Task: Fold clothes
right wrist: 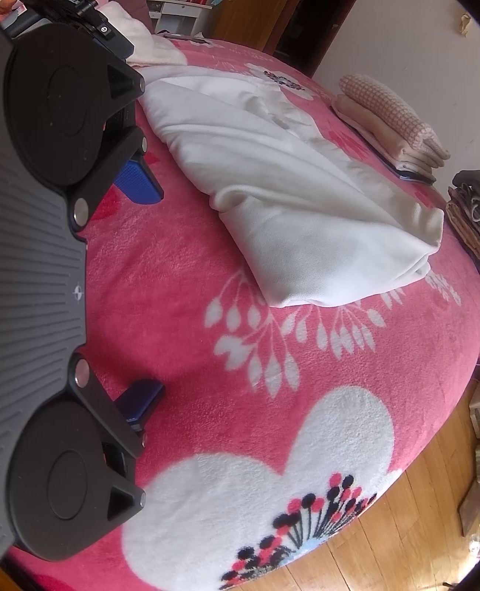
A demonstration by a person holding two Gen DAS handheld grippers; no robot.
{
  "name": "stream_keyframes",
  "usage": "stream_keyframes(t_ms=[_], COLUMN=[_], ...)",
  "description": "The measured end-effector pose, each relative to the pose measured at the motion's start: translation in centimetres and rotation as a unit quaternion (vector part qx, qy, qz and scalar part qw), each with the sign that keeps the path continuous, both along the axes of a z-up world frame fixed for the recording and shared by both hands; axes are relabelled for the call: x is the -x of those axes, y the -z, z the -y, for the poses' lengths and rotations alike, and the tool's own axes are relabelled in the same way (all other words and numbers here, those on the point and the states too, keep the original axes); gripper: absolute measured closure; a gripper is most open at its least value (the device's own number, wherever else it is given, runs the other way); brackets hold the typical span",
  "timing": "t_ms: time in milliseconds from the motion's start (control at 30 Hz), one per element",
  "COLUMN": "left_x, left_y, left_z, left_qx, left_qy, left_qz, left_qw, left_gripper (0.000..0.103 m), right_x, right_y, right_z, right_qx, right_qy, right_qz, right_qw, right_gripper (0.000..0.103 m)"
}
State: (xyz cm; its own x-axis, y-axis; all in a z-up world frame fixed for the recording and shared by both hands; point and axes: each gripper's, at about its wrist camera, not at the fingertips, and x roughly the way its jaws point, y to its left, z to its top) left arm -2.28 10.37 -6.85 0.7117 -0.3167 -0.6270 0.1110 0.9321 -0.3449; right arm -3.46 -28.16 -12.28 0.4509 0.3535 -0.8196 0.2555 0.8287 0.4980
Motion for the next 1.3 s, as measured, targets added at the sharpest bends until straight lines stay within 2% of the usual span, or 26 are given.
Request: stream_keyframes(t_ms=[200,367,500,600,633,667,767,900,967,1067,1133,1233,1300], left_x=[0.6,0.6,0.8,0.6,0.4,0.2,-0.7,-1.7,-2.3,-3.3,-3.9,-4.6,-5.0], left_y=[1.2,2.6,3.5,4.0,4.2,4.3,5.1,5.9,6.3,6.8,7.0,7.0,6.9], left_z=[-1.1,-4.0,-6.2,-7.3,-7.6,-8.0,-9.3,-10.9,-11.4,-11.9,-11.8,-11.3,-11.0], left_qx=[-0.005,-0.001,0.014,0.031,0.037,0.043,0.082,0.133,0.142,0.152,0.153,0.147,0.145], left_qy=[-0.017,-0.074,-0.120,-0.143,-0.149,-0.156,-0.183,-0.213,-0.221,-0.231,-0.234,-0.237,-0.239], left_qz=[0.010,-0.014,-0.027,-0.036,-0.038,-0.041,-0.053,-0.053,-0.053,-0.050,-0.044,-0.030,-0.021], left_qw=[0.9998,0.9971,0.9923,0.9886,0.9874,0.9860,0.9782,0.9666,0.9633,0.9597,0.9592,0.9599,0.9600], left_gripper=[0.000,0.000,0.002,0.007,0.012,0.022,0.036,0.057,0.070,0.080,0.082,0.084,0.091], right_x=[-0.1,-0.1,-0.2,-0.2,-0.2,-0.2,-0.7,-1.9,-2.7,-4.0,-4.8,-6.3,-7.3], right_y=[0.0,0.0,-0.2,-0.6,-0.7,-0.8,0.0,2.1,3.2,4.2,4.8,5.5,5.7], right_z=[-0.1,0.3,0.9,1.3,1.4,1.5,1.6,1.9,2.1,2.5,2.8,3.0,2.9], right_qx=[0.005,-0.004,-0.027,-0.065,-0.078,-0.095,-0.159,-0.215,-0.228,-0.249,-0.263,-0.281,-0.280], right_qy=[-0.003,-0.006,0.011,0.025,0.030,0.035,0.057,0.099,0.119,0.153,0.176,0.203,0.212], right_qz=[-0.001,0.003,0.006,0.032,0.041,0.049,0.054,0.035,0.023,0.033,0.042,0.056,0.064], right_qw=[1.000,1.000,1.000,0.997,0.996,0.994,0.984,0.971,0.966,0.956,0.948,0.936,0.934], right_gripper=[0.000,0.000,0.000,0.004,0.004,0.004,0.008,0.018,0.022,0.027,0.032,0.033,0.040])
